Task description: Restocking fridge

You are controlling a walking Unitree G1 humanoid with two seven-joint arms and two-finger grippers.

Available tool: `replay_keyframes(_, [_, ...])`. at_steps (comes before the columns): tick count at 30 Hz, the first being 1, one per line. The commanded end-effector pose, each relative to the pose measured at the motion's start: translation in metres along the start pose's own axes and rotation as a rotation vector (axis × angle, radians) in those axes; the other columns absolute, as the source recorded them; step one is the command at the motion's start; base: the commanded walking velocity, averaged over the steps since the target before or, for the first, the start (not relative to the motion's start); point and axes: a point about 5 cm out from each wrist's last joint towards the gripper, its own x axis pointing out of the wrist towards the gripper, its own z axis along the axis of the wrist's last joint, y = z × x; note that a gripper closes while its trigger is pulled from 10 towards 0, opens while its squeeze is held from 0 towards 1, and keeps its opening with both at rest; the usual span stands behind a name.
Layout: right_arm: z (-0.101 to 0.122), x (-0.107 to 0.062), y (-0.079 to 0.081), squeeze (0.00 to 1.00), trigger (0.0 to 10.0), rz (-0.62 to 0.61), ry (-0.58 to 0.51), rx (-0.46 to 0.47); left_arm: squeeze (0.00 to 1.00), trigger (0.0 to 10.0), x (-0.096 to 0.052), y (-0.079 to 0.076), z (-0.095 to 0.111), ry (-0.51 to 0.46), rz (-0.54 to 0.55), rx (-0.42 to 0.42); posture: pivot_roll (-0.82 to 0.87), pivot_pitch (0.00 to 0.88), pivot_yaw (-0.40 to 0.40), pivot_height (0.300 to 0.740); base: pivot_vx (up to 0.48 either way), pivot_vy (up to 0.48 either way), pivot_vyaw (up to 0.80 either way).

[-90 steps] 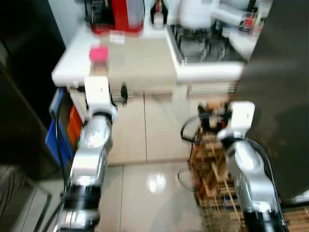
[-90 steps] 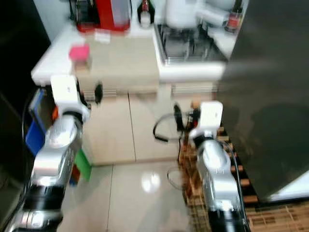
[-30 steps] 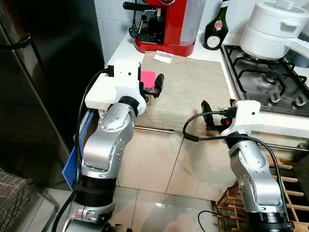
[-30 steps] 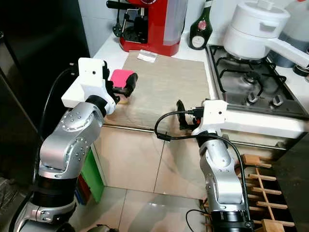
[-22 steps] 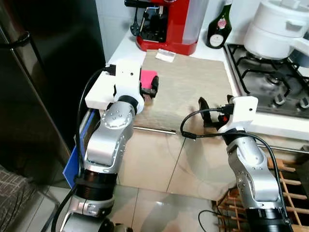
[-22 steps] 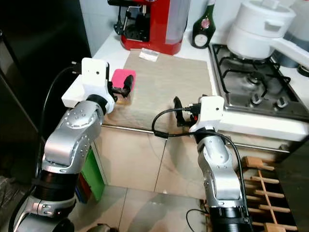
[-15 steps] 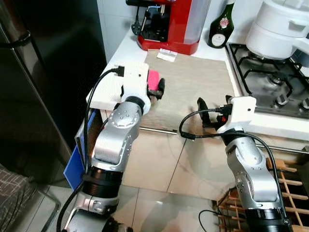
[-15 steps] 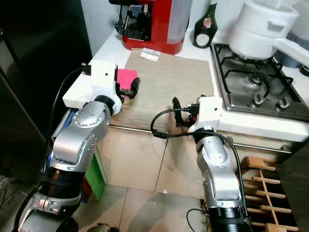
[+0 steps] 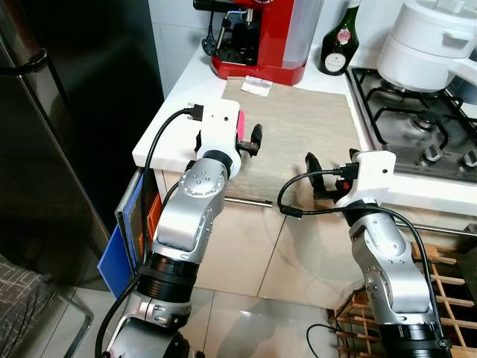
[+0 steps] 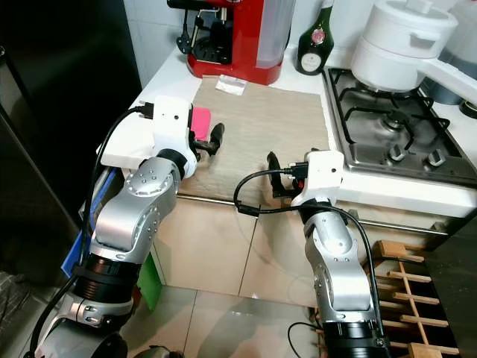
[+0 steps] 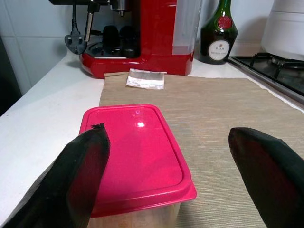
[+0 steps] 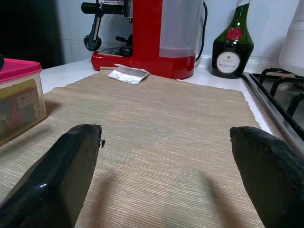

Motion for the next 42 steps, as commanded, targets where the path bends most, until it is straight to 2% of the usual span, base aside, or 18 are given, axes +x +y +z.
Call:
replay_keyframes(1, [0.002,-0.003,-0.003,0.00,10.0,-0.008,0.001,-0.008,0.00,10.0,0.002,-0.002,-0.009,0.052,0.004,-0.002,-0.11,0.000,-0.024,0.740,0.000,0.000,0.00])
replay_keyframes(6, [0.001,-0.004,-0.004,0.00,10.0,-0.008,0.006,-0.009,0.00,10.0,0.002,0.000,-0.012,0.061,0.031,-0.009,-0.11,0.000,-0.025,0.740,0.000,0.000,0.00])
replay_keyframes(9, [0.001,-0.004,-0.004,0.00,10.0,-0.007,0.008,-0.010,0.00,10.0,0.002,0.005,-0.007,0.029,0.062,-0.004,-0.11,0.000,-0.028,0.740,0.000,0.000,0.00])
replay_keyframes(19, [0.001,-0.004,-0.005,0.00,10.0,0.000,0.012,-0.018,0.00,10.0,0.000,0.005,0.004,-0.048,0.079,0.068,-0.11,0.000,-0.038,0.740,0.000,0.000,0.00])
replay_keyframes(31, [0.001,-0.003,-0.005,0.00,10.0,0.002,0.014,-0.019,0.00,10.0,0.001,0.000,-0.007,0.019,0.051,0.039,-0.11,0.000,-0.036,0.740,0.000,0.000,0.00])
replay_keyframes(38, [0.001,-0.004,-0.006,0.00,10.0,0.000,0.015,-0.017,0.00,10.0,-0.001,0.005,-0.014,0.071,0.057,0.073,-0.11,0.000,-0.035,0.740,0.000,0.000,0.00])
replay_keyframes(42, [-0.001,-0.004,-0.005,0.00,10.0,0.001,0.019,-0.016,0.00,10.0,-0.005,0.009,-0.025,0.137,0.049,0.090,-0.10,0.000,-0.033,0.740,0.000,0.000,0.00])
